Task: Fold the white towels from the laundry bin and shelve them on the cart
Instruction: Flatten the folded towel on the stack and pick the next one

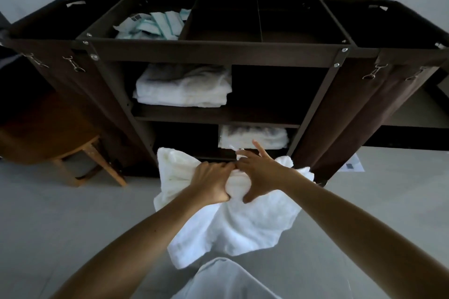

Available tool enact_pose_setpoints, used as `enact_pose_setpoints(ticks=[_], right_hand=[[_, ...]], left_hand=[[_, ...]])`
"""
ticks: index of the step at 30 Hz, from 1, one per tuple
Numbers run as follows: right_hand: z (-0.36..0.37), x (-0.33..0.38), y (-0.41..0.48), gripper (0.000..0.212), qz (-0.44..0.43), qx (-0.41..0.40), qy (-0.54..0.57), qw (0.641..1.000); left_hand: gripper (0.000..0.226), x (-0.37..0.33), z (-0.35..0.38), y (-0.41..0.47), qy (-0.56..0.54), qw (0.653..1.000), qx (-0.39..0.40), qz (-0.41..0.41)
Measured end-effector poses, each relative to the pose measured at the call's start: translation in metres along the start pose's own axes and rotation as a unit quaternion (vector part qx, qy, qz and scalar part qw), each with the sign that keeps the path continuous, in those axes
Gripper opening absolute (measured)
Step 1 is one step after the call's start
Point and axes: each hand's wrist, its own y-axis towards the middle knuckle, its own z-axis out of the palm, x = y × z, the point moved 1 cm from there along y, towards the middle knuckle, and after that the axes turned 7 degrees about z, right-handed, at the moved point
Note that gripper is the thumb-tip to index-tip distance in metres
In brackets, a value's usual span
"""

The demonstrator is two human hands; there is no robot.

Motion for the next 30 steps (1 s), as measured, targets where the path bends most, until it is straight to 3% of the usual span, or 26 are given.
enact_pose_setpoints(ticks=[3,9,12,20,22,26,30], right_hand=[[0.01,-0.004,-0.007,0.098,0.0,0.012,-0.004,1.0],[0.037,-0.023,-0.028,0.094,0.002,0.063,-0.117,0.991],[0.052,-0.029,-0.038,0.091,0.01,0.044,-0.114,0.992],[0.071,-0.018,-0.044,0.127,0.064,0.038,-0.084,0.994],[0.075,-0.019,-0.043,0.12,0.091,0.044,-0.063,0.993],[0.084,-0.022,-0.042,0.084,0.094,-0.009,0.003,0.996],[0.093,-0.023,-0.042,0.084,0.087,-0.087,0.025,0.992]], left_hand=[[0.064,-0.004,0.012,-0.004,0.018,1.0,0.018,-0.005],[0.059,-0.015,0.028,-0.013,0.029,0.999,0.039,0.018],[0.062,-0.016,0.031,-0.016,0.033,0.998,0.039,0.029],[0.06,-0.014,0.037,-0.015,0.022,0.997,0.056,0.049],[0.059,-0.014,0.037,-0.013,0.013,0.998,0.035,0.059],[0.065,-0.013,0.039,-0.012,0.022,0.997,0.016,0.071],[0.059,-0.013,0.045,-0.01,0.019,0.995,0.007,0.094]])
